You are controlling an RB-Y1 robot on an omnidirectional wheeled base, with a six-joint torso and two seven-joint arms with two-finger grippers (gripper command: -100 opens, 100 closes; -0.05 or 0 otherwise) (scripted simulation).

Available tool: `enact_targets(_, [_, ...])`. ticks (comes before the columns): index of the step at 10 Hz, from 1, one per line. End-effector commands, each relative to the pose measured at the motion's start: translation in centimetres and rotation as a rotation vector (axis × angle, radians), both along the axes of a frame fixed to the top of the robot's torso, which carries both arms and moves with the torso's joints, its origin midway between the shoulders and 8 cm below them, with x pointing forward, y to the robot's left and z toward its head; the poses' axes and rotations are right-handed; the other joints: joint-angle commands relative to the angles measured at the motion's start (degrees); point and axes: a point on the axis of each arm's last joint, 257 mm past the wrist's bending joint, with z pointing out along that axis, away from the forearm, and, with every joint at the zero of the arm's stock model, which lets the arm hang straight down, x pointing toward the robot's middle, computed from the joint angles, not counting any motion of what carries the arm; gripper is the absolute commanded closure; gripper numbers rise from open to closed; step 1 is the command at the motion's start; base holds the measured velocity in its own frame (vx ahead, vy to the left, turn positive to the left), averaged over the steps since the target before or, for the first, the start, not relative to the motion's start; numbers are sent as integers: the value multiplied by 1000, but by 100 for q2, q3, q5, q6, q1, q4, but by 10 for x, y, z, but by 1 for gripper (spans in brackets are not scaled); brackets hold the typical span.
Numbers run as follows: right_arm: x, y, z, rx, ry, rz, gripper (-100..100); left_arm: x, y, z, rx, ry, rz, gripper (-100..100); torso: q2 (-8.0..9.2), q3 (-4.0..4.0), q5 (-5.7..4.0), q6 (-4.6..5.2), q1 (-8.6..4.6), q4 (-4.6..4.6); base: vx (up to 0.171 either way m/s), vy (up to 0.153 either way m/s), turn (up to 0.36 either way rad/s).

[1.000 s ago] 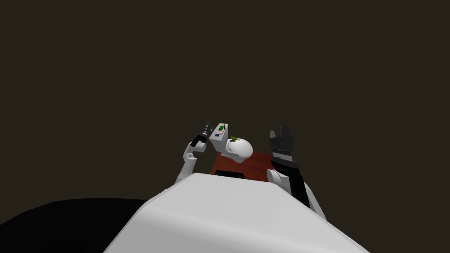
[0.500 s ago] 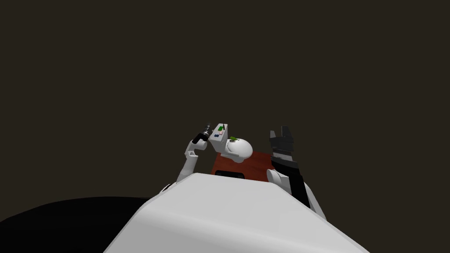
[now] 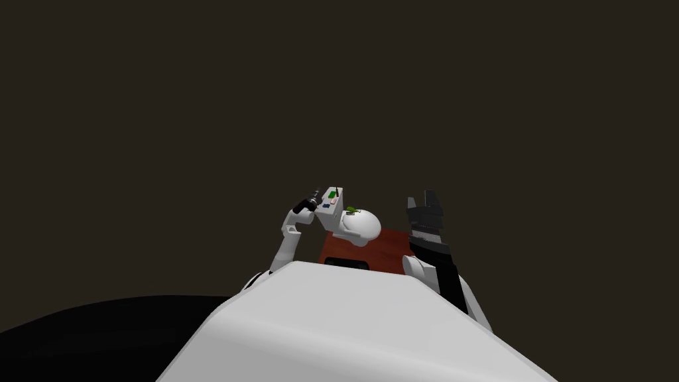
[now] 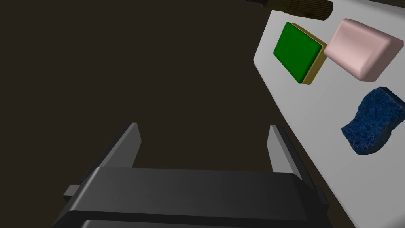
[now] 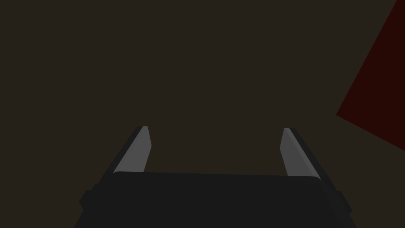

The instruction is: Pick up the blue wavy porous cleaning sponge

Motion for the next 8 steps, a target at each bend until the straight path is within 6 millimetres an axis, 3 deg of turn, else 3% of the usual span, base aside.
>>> enact_targets(1, [0,0,0,0,0,0,0,7,-7,-8,-16,47,-11,-100,0,0,0,0,0,0,27,10,-44])
enact_targets(8, [0,0,0,0,0,0,0,8,-22,-48,-27,233,-31,-100,-5,-2,0,2,0,-1,27,15,-26])
